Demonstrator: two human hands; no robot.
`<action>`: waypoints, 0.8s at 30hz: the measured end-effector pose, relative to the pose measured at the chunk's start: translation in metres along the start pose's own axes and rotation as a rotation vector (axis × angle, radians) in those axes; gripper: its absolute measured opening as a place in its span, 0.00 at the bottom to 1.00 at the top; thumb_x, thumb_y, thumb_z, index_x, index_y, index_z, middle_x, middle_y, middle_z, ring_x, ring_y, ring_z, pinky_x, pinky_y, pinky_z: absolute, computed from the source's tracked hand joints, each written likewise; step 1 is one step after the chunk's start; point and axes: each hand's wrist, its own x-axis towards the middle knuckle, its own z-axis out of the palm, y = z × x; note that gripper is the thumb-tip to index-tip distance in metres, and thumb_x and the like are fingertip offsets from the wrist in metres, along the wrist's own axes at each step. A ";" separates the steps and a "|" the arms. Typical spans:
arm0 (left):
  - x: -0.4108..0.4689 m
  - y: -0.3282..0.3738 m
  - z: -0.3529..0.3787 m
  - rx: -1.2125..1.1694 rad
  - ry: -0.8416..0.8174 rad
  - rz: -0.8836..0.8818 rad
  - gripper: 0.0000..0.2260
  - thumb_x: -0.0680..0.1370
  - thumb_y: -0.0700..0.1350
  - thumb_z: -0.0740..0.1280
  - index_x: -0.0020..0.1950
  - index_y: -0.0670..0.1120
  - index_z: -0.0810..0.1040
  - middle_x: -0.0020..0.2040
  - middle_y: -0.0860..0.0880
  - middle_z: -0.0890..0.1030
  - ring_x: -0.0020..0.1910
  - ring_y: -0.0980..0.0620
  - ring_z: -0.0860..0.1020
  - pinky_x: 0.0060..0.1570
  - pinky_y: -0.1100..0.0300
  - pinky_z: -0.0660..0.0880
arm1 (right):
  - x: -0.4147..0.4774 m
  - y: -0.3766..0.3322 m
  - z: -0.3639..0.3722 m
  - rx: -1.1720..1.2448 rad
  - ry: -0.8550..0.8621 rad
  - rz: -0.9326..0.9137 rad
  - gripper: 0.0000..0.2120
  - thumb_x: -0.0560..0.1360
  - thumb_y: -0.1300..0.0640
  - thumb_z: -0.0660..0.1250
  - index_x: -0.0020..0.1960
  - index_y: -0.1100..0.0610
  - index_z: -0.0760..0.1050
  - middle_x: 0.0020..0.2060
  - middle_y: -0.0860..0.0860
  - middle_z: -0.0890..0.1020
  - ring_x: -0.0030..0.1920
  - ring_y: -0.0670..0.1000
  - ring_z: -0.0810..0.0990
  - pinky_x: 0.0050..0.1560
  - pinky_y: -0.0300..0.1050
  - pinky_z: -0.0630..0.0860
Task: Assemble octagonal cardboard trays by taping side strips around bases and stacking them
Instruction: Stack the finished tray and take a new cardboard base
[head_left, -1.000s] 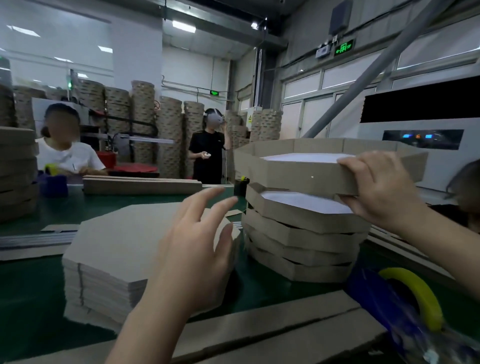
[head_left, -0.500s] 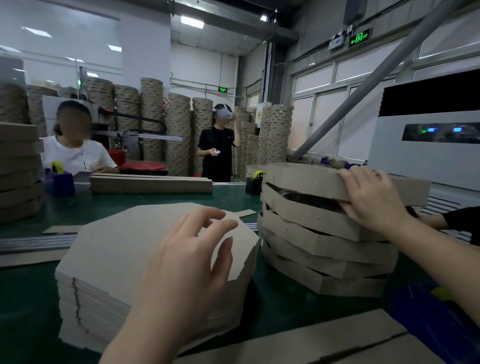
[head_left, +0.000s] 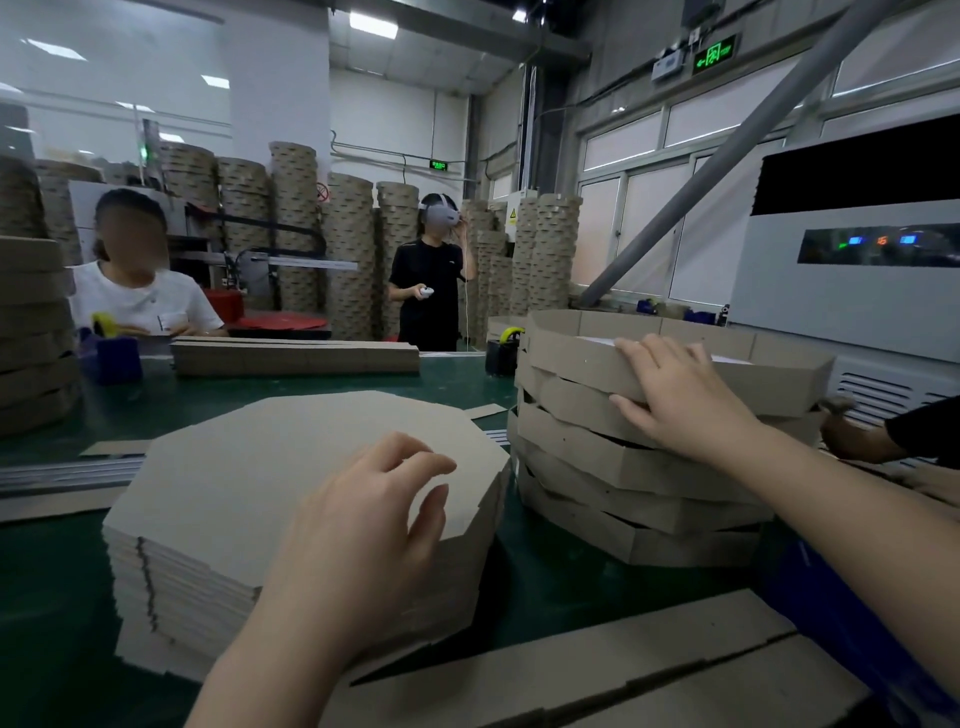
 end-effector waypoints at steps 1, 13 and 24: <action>-0.002 -0.004 0.005 -0.016 -0.031 -0.030 0.10 0.77 0.50 0.66 0.56 0.53 0.81 0.54 0.57 0.78 0.51 0.51 0.78 0.46 0.51 0.77 | -0.001 -0.004 -0.002 -0.012 -0.011 0.023 0.31 0.78 0.44 0.60 0.75 0.58 0.58 0.64 0.55 0.69 0.65 0.56 0.67 0.65 0.53 0.57; -0.021 -0.006 0.015 0.449 -0.304 -0.085 0.12 0.77 0.51 0.60 0.61 0.56 0.71 0.59 0.57 0.74 0.56 0.53 0.76 0.40 0.60 0.68 | -0.065 -0.116 -0.034 0.307 -0.044 -0.180 0.18 0.73 0.50 0.67 0.60 0.57 0.76 0.64 0.56 0.73 0.68 0.58 0.68 0.73 0.60 0.55; -0.137 0.098 -0.057 0.408 -0.158 0.337 0.12 0.68 0.48 0.63 0.45 0.52 0.84 0.38 0.51 0.81 0.31 0.49 0.78 0.23 0.59 0.72 | -0.126 -0.153 -0.097 0.730 -0.213 -0.121 0.20 0.80 0.46 0.59 0.70 0.51 0.70 0.73 0.47 0.67 0.73 0.48 0.61 0.73 0.45 0.54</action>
